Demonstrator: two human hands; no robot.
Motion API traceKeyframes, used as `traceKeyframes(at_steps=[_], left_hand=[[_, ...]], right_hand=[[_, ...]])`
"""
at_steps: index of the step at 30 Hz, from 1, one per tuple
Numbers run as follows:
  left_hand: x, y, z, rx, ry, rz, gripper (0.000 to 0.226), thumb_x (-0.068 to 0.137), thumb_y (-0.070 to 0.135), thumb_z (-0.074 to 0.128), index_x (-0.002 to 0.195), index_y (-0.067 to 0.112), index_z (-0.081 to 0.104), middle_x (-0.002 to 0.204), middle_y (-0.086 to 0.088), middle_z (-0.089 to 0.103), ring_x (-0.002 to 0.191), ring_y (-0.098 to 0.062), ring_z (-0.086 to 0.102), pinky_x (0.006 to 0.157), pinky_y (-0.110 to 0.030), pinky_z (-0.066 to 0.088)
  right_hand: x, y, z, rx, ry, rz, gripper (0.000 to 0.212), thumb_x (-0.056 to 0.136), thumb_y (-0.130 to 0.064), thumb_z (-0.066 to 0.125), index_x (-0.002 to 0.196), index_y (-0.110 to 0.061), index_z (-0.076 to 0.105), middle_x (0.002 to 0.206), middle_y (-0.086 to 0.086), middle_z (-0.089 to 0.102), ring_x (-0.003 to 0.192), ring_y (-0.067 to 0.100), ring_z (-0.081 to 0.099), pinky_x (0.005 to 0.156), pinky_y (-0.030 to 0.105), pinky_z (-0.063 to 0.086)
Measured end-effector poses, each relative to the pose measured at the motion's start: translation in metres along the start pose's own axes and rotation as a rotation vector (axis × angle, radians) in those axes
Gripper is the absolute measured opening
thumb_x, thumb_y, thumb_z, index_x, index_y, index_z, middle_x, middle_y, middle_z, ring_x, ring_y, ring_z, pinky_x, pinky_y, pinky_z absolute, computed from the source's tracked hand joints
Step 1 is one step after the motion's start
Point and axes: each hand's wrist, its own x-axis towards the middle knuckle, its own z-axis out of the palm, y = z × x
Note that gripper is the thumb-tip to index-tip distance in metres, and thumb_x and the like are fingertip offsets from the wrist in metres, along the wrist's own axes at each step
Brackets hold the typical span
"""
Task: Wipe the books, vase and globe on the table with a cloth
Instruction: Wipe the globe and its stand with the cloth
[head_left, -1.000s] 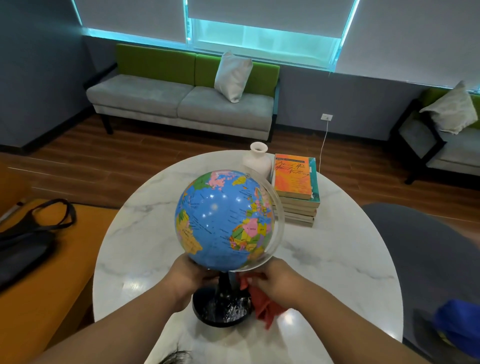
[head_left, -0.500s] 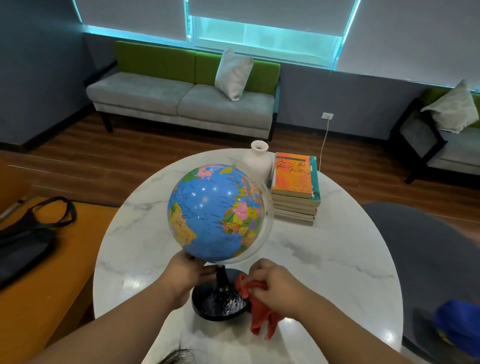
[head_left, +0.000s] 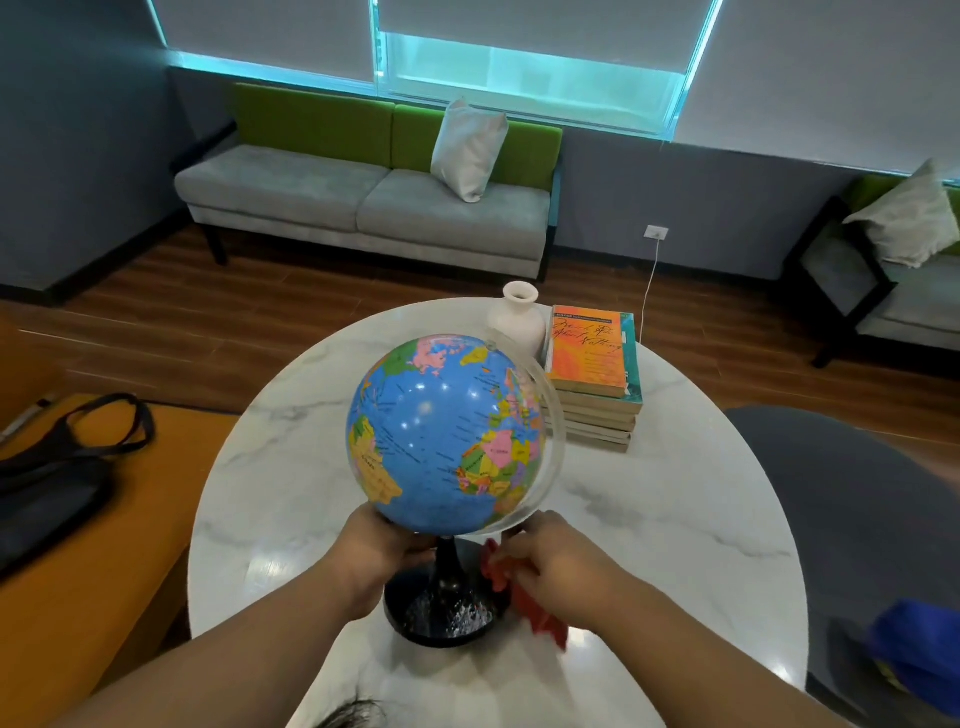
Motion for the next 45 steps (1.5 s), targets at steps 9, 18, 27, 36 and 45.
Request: traceKeyframes(at_steps=[9,18,27,36,45], left_hand=[[-0.001,-0.002,-0.002,-0.006,0.007,0.01,0.025,0.092,-0.009,0.054,0.11,0.007,0.061,0.088,-0.012,0.073,0.075,-0.025,0.069,0.065,-0.033,0.059],[-0.004,-0.002,-0.001,-0.049,0.017,0.028,0.032,0.074,-0.008,0.071,0.101,0.006,0.064,0.078,-0.006,0.073,0.081,-0.03,0.066,0.064,-0.033,0.058],[0.0,-0.001,-0.003,-0.047,0.078,0.034,0.023,0.09,-0.011,0.053,0.104,0.005,0.06,0.085,-0.012,0.071,0.078,-0.027,0.067,0.064,-0.032,0.058],[0.002,-0.002,0.0,-0.078,0.106,0.031,0.022,0.09,-0.011,0.054,0.103,0.008,0.059,0.093,-0.015,0.069,0.084,-0.032,0.067,0.072,-0.039,0.056],[0.003,-0.001,0.005,-0.077,0.126,0.035,0.019,0.092,-0.006,0.055,0.102,0.009,0.06,0.092,-0.013,0.068,0.079,-0.031,0.066,0.071,-0.038,0.058]], right_hand=[[-0.004,-0.001,-0.002,-0.033,0.002,-0.035,0.031,0.087,-0.026,0.05,0.108,-0.028,0.073,0.119,-0.004,0.054,0.11,0.021,0.045,0.096,0.03,0.041],[-0.013,-0.005,0.001,-0.025,-0.003,-0.022,0.037,0.086,-0.029,0.044,0.112,-0.027,0.071,0.122,-0.004,0.052,0.11,0.022,0.044,0.096,0.032,0.042],[-0.016,-0.007,0.004,-0.044,0.004,0.01,0.033,0.092,-0.03,0.044,0.113,-0.029,0.069,0.122,-0.005,0.049,0.11,0.02,0.042,0.095,0.03,0.041],[-0.014,-0.012,0.01,-0.038,0.008,0.002,0.048,0.086,-0.039,0.033,0.116,-0.027,0.069,0.121,-0.002,0.053,0.106,0.024,0.044,0.093,0.035,0.044],[-0.014,-0.015,0.015,-0.084,-0.014,-0.037,0.038,0.089,-0.027,0.044,0.119,-0.031,0.068,0.119,-0.004,0.051,0.107,0.024,0.043,0.09,0.033,0.044]])
